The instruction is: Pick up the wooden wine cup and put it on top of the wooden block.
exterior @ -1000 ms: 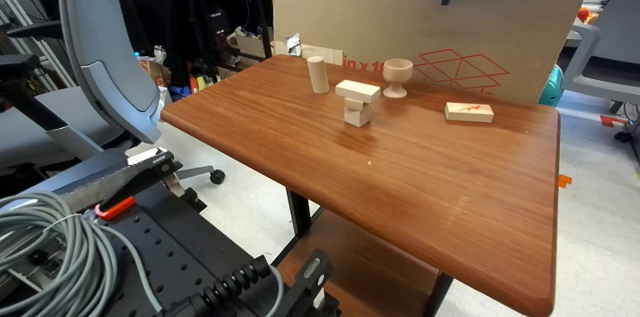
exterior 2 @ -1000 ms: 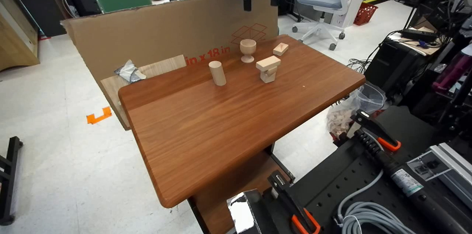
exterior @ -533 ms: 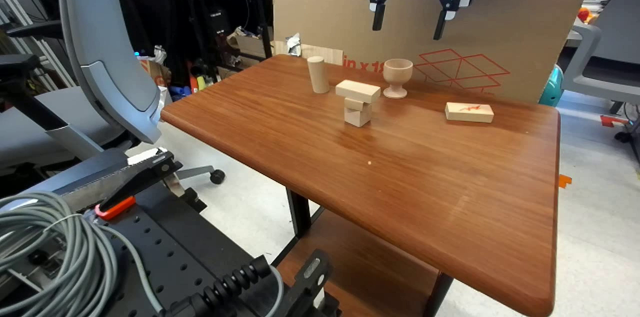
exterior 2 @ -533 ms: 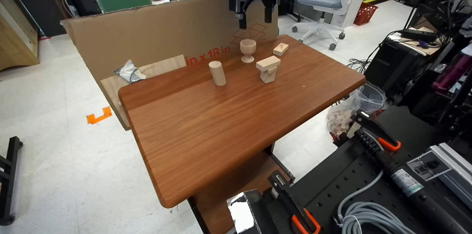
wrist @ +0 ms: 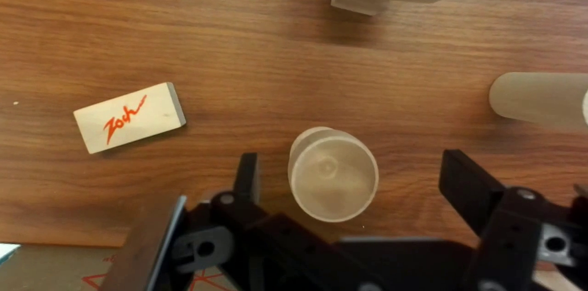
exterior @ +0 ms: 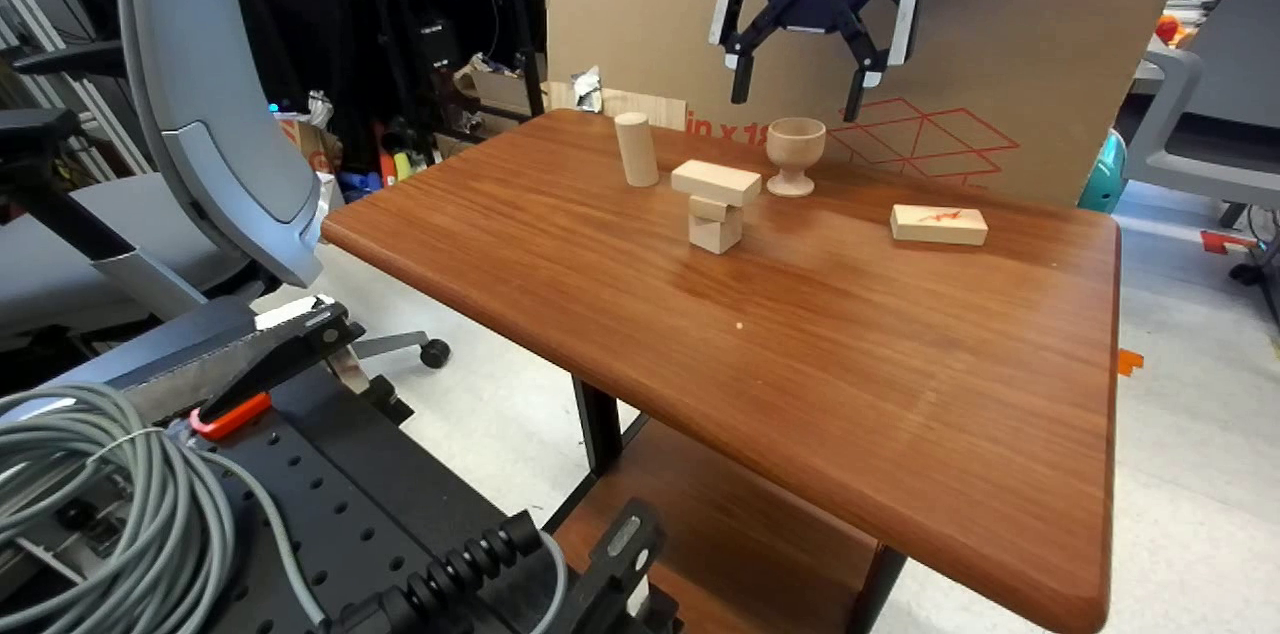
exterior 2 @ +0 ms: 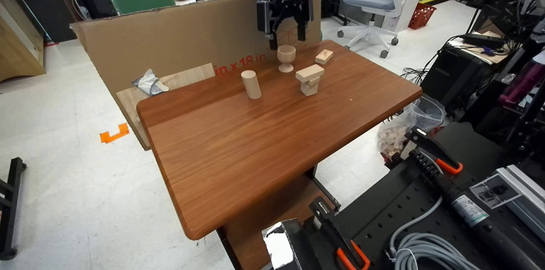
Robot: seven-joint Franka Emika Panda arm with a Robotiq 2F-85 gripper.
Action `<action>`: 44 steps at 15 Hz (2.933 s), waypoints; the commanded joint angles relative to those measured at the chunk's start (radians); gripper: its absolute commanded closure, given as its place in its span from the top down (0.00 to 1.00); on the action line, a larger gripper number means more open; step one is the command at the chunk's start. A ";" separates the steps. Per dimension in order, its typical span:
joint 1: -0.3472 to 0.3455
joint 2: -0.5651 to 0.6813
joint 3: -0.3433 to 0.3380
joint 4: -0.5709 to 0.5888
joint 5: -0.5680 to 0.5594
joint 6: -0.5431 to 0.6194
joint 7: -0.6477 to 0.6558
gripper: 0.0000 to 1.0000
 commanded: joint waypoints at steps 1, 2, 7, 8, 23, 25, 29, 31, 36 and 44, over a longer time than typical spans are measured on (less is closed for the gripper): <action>0.014 0.059 -0.007 0.083 -0.029 -0.030 0.022 1.00; 0.016 0.069 -0.008 0.093 -0.033 -0.031 0.025 1.00; 0.022 0.111 -0.014 0.135 -0.062 -0.041 0.041 0.89; 0.023 0.118 -0.015 0.141 -0.066 -0.049 0.042 0.74; 0.027 -0.160 0.022 -0.123 -0.085 -0.028 -0.052 0.28; 0.037 -0.207 0.036 -0.183 -0.082 -0.011 -0.056 0.28; 0.065 -0.258 0.055 -0.273 -0.083 0.023 -0.044 0.28; 0.080 -0.270 0.060 -0.299 -0.087 0.028 -0.042 0.28; 0.103 -0.275 0.066 -0.314 -0.089 0.016 -0.041 0.28; 0.139 -0.233 0.064 -0.274 -0.126 0.010 -0.018 0.28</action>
